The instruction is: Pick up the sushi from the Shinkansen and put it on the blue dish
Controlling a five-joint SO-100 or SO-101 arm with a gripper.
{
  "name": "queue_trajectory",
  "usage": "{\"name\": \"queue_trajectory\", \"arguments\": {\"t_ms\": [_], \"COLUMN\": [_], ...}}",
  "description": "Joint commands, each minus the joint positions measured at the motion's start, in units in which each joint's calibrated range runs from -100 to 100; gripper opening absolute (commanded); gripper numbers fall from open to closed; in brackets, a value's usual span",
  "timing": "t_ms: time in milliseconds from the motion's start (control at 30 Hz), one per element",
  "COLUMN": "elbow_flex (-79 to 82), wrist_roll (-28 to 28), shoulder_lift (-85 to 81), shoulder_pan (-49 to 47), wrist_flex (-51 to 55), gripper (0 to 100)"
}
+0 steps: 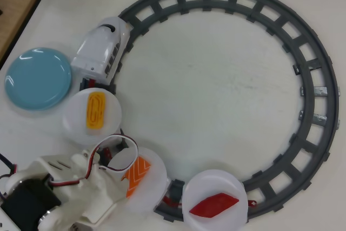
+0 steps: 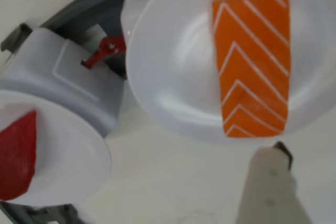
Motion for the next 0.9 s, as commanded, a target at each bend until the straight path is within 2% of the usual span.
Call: {"name": "queue_trajectory", "arguments": {"t_ms": [0,333,567,867], "elbow_flex": [1.42,11.88,11.97,9.72], "wrist_roll": [-0.11,-1.36,-2.83,-4.45], "shoulder_lift": [0.15,0.23,5.54,11.76], "shoulder_pan": [0.52,-0.36,-2.29,-7.75], "wrist_flex": [-1.42,-9.83,-14.07,-14.67], "gripper": [30,30,30,29]}}
